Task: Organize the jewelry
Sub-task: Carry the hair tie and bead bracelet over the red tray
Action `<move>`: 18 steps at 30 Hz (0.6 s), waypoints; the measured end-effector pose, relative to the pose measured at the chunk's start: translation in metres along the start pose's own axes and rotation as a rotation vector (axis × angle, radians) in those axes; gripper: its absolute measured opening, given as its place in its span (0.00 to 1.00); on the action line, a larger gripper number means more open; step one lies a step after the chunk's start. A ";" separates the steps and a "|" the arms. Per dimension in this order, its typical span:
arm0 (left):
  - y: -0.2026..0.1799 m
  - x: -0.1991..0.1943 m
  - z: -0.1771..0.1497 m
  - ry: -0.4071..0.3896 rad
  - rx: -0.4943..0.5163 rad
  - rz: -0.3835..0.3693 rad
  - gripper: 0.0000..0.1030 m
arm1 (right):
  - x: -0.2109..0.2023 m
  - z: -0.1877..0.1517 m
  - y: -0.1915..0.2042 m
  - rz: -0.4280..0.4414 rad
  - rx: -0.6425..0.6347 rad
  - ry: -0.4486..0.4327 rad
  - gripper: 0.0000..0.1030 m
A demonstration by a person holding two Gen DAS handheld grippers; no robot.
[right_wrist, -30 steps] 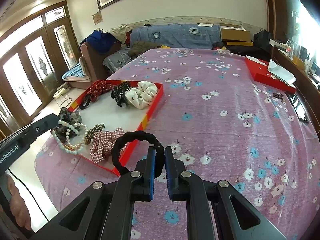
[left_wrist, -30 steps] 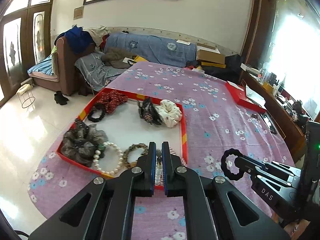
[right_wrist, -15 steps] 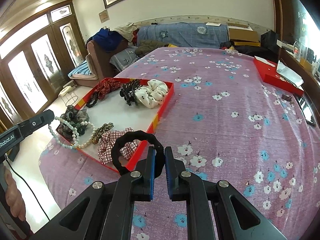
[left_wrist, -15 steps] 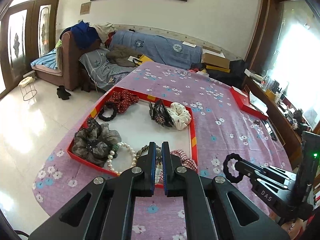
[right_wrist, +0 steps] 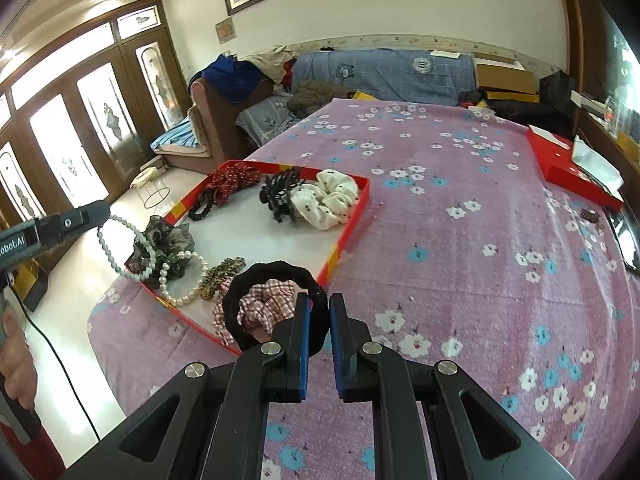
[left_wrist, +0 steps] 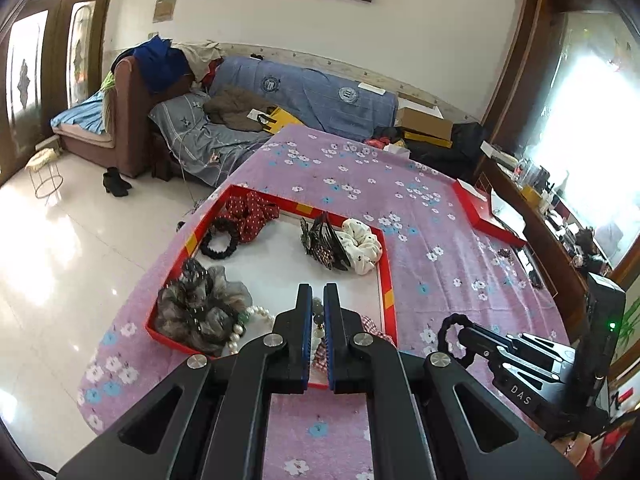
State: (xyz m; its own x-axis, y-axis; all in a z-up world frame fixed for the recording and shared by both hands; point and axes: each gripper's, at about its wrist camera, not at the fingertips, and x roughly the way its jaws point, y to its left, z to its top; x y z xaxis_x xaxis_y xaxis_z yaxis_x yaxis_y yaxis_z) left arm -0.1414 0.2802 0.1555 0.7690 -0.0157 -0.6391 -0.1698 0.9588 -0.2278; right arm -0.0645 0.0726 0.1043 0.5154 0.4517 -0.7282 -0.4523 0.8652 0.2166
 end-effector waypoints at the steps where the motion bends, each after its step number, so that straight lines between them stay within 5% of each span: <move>1: -0.001 0.001 0.002 0.004 0.008 0.002 0.05 | 0.004 0.002 0.002 0.003 -0.007 0.006 0.11; 18: -0.033 0.040 0.033 -0.023 0.264 0.161 0.05 | 0.032 0.030 0.012 0.008 -0.010 0.039 0.11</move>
State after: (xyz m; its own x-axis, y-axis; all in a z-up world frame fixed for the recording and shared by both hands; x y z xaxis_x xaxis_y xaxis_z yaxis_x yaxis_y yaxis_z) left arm -0.0840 0.2571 0.1619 0.7591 0.1463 -0.6343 -0.1274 0.9890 0.0757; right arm -0.0312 0.1036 0.1034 0.4834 0.4497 -0.7511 -0.4636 0.8593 0.2161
